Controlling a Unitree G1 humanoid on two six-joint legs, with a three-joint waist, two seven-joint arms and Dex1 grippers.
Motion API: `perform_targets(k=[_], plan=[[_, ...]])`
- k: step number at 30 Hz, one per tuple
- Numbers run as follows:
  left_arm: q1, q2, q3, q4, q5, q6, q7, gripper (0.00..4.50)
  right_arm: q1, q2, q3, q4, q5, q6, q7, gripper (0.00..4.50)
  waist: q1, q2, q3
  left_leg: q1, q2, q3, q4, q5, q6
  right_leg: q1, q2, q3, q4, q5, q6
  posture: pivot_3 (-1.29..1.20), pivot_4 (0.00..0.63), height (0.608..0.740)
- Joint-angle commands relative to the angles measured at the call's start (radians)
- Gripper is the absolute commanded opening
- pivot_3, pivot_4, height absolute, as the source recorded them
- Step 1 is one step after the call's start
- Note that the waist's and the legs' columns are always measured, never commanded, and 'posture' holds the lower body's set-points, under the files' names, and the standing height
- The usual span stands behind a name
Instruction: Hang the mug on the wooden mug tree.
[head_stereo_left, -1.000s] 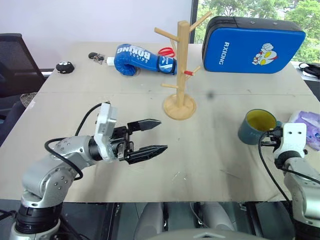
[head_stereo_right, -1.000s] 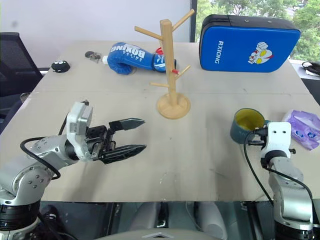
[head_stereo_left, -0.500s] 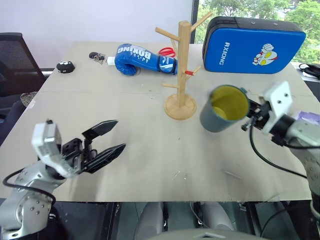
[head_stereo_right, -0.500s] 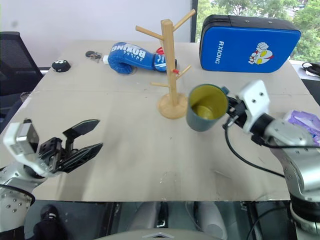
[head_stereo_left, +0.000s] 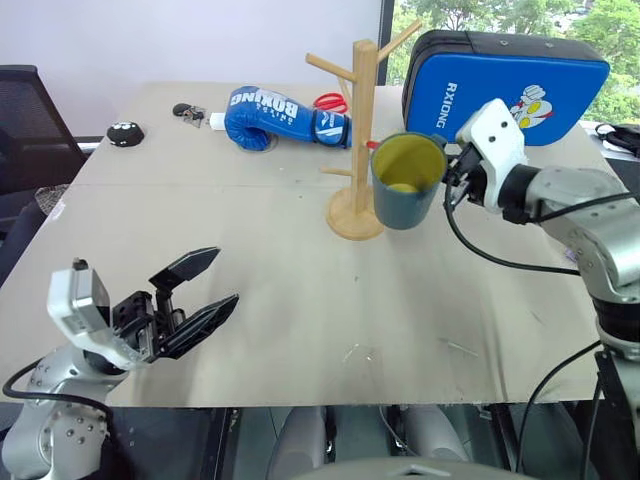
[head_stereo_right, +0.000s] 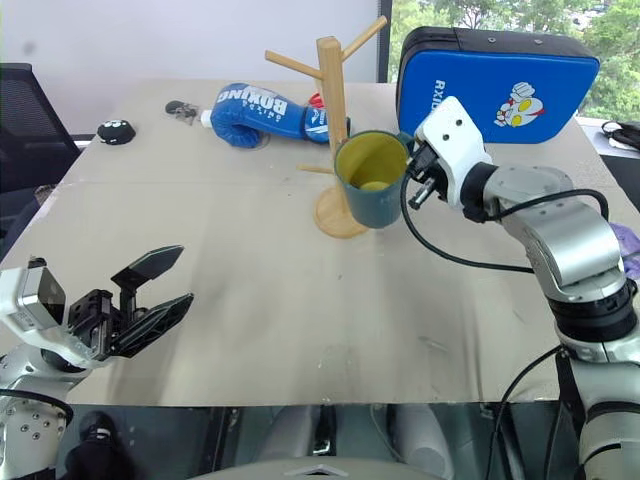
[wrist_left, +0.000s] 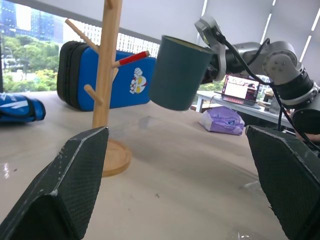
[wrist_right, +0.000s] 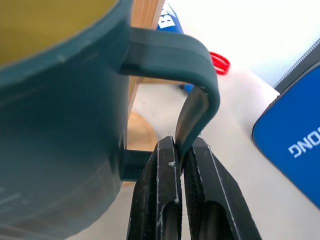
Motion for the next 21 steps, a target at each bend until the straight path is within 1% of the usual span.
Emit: perform_targets(k=[1,6,9,10,11,12,13,14,15,16,17,21], plan=[[0.016,-0.001,0.023,-0.030,-0.017,-0.025,-0.002,4.50,-0.068,0.029,0.027,0.009,-0.022,-0.019,0.023,0.02,0.000,0.000,0.000,0.000,0.000,0.000,0.000,0.000,0.000,0.000,0.000,0.000,0.000,0.000,0.000,0.00,0.150,0.740],[0.028,-0.006,0.025,-0.028,-0.016,-0.040,0.000,4.50,-0.149,0.076,0.101,0.078,-0.086,-0.049,0.041,0.02,0.000,0.000,0.000,0.000,0.000,0.000,0.000,0.000,0.000,0.000,0.000,0.000,0.000,0.000,0.000,0.00,0.150,0.740],[0.040,-0.014,0.019,-0.030,-0.012,-0.049,-0.004,4.50,-0.185,0.100,0.174,0.163,-0.172,-0.098,0.035,0.02,0.000,0.000,0.000,0.000,0.000,0.001,0.000,0.000,0.000,0.000,-0.001,0.000,0.000,0.000,0.000,0.00,0.150,0.740],[0.040,-0.015,0.019,-0.030,-0.013,-0.051,-0.002,4.50,-0.196,0.119,0.181,0.201,-0.188,-0.107,0.027,0.02,0.000,0.000,0.000,0.000,0.000,0.001,0.000,0.000,0.000,0.000,-0.001,0.000,0.000,0.000,0.000,0.00,0.150,0.740],[0.042,-0.016,0.017,-0.032,-0.014,-0.052,0.000,4.50,-0.202,0.112,0.207,0.224,-0.212,-0.128,0.045,0.02,0.000,0.000,0.000,0.000,0.000,0.001,0.000,0.000,0.000,0.000,-0.001,0.000,0.000,0.000,0.000,0.00,0.150,0.740],[0.043,-0.017,0.016,-0.034,-0.015,-0.052,0.001,4.50,-0.202,0.119,0.211,0.243,-0.225,-0.140,0.048,0.61,0.001,0.000,0.000,0.000,0.000,0.001,0.000,0.000,0.000,0.000,-0.001,0.000,0.000,0.000,0.000,0.00,0.150,0.740],[0.044,-0.018,0.014,-0.034,-0.015,-0.052,0.001,4.50,-0.205,0.125,0.212,0.262,-0.241,-0.153,0.042,0.87,0.001,0.000,0.000,0.000,0.000,0.001,0.000,0.000,0.000,-0.001,-0.001,0.000,0.000,0.000,0.000,0.00,0.150,0.740],[0.044,-0.018,0.012,-0.035,-0.015,-0.052,0.001,4.50,-0.205,0.127,0.209,0.268,-0.253,-0.164,0.040,1.31,0.001,0.000,0.000,0.000,0.000,0.001,0.000,0.000,0.000,-0.001,-0.001,0.000,0.000,0.000,0.000,0.00,0.150,0.740],[0.044,-0.019,0.009,-0.038,-0.013,-0.050,0.004,4.50,-0.202,0.131,0.188,0.261,-0.246,-0.164,0.043,1.64,0.001,0.000,0.000,0.000,0.000,0.001,0.000,0.000,0.000,-0.001,-0.001,0.000,0.000,0.000,0.000,0.00,0.150,0.740],[0.045,-0.021,0.003,-0.045,-0.011,-0.049,0.011,4.50,-0.195,0.127,0.168,0.244,-0.239,-0.159,0.050,2.31,0.000,0.000,0.000,-0.001,0.000,0.001,0.000,0.000,0.000,-0.001,-0.001,0.000,0.000,0.000,0.000,0.00,0.150,0.740],[0.046,-0.022,-0.001,-0.053,-0.010,-0.046,0.019,4.50,-0.187,0.122,0.148,0.225,-0.231,-0.153,0.056,2.62,0.000,0.000,0.000,-0.001,0.000,0.002,0.000,0.000,0.000,-0.001,-0.001,0.000,0.000,0.000,0.000,0.00,0.150,0.740],[0.042,-0.011,-0.046,-0.111,0.004,-0.009,0.080,4.50,-0.057,0.077,-0.021,0.031,-0.097,-0.126,0.122,2.62,0.008,0.000,0.000,-0.002,0.000,-0.001,0.000,0.000,0.000,-0.001,-0.002,-0.002,0.000,0.000,0.000,0.00,0.150,0.740]])
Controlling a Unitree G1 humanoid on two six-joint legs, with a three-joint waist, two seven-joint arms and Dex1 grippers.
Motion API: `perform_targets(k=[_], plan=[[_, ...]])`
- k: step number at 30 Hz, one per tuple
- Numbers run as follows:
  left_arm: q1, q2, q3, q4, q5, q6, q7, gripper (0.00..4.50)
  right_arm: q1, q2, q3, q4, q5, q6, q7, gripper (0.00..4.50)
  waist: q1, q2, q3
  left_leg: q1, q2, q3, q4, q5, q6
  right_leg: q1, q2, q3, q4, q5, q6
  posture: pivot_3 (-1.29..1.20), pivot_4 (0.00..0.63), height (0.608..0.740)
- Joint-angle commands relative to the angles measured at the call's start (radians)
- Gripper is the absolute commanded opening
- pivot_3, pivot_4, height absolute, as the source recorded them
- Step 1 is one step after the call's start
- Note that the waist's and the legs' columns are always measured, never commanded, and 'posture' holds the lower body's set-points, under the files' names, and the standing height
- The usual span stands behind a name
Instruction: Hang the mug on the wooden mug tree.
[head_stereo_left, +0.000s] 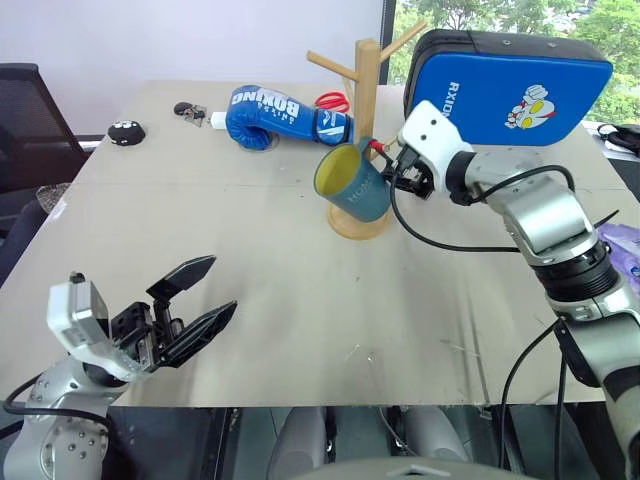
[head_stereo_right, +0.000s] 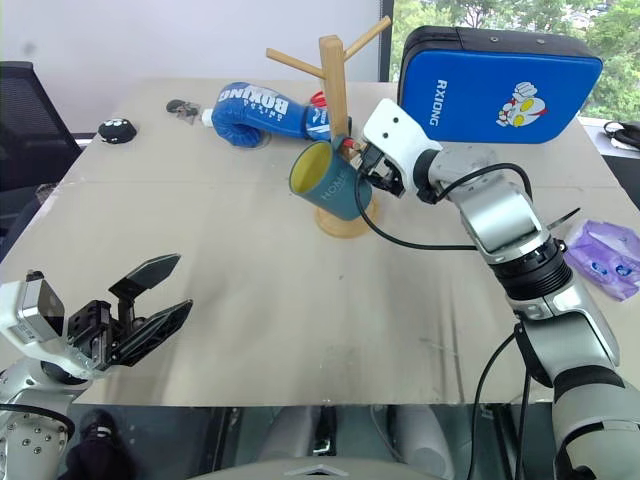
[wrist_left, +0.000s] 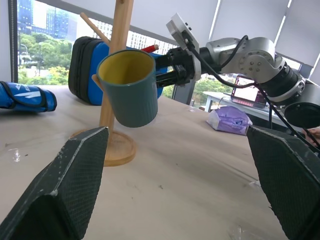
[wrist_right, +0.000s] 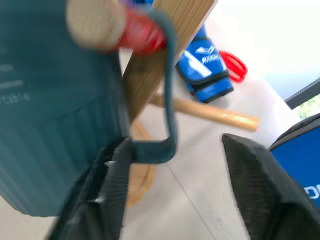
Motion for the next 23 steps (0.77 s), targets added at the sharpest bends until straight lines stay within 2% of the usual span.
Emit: perform_targets(k=[1,4,7,10,13,15,18,23], plan=[[-0.006,0.022,-0.045,-0.083,0.011,0.037,0.066,4.50,0.115,-0.048,-0.191,-0.206,0.122,-0.002,0.061,2.62,0.003,0.000,0.000,0.000,0.000,0.000,0.000,0.000,0.000,0.000,-0.001,0.000,0.000,0.000,0.000,0.00,0.150,0.740],[-0.037,0.045,-0.098,-0.107,0.080,0.063,0.151,4.50,0.311,-0.098,-0.361,-0.366,0.224,0.031,0.097,2.62,0.008,0.000,0.000,-0.001,-0.001,-0.002,0.000,0.000,0.001,0.001,-0.001,-0.001,-0.001,0.000,0.000,0.00,0.150,0.740],[-0.061,0.065,-0.133,-0.113,0.127,0.076,0.199,4.50,0.483,-0.142,-0.463,-0.458,0.270,0.041,0.106,2.62,0.009,0.000,0.000,0.000,0.000,-0.002,0.000,-0.001,0.001,0.002,-0.002,-0.001,-0.001,0.000,0.000,0.00,0.150,0.740],[-0.087,0.102,-0.178,-0.098,0.171,0.114,0.229,4.50,0.819,-0.135,-0.619,-0.526,0.275,-0.018,0.140,2.62,0.005,-0.002,-0.001,0.001,0.000,-0.001,-0.001,-0.001,0.001,0.002,-0.001,0.000,0.000,0.000,0.000,0.00,0.150,0.740],[-0.093,0.132,-0.183,-0.076,0.174,0.141,0.225,4.50,1.054,-0.089,-0.717,-0.552,0.287,-0.098,0.158,3.44,0.005,0.001,0.000,0.004,0.000,-0.002,-0.001,-0.001,0.001,0.004,0.002,0.000,0.000,-0.001,0.000,0.00,0.150,0.740],[-0.089,0.157,-0.181,-0.061,0.183,0.156,0.214,4.50,1.144,-0.066,-0.743,-0.569,0.295,-0.136,0.160,4.38,-0.007,0.001,0.000,0.005,0.000,0.000,-0.001,-0.001,0.001,0.004,0.002,0.002,0.000,-0.001,0.001,0.00,0.150,0.740],[-0.091,0.184,-0.177,-0.035,0.191,0.172,0.208,4.50,1.238,-0.051,-0.763,-0.597,0.299,-0.179,0.157,4.45,-0.013,0.001,0.000,0.009,0.002,0.003,0.000,0.000,0.001,0.005,0.002,0.003,0.001,-0.002,0.004,0.00,0.150,0.740],[-0.093,0.192,-0.189,-0.041,0.203,0.195,0.226,4.50,1.261,-0.036,-0.754,-0.599,0.304,-0.196,0.104,4.45,-0.006,0.000,0.000,0.014,0.003,0.004,0.000,0.000,0.000,0.009,-0.002,0.003,0.001,-0.003,0.004,0.00,0.150,0.740]])
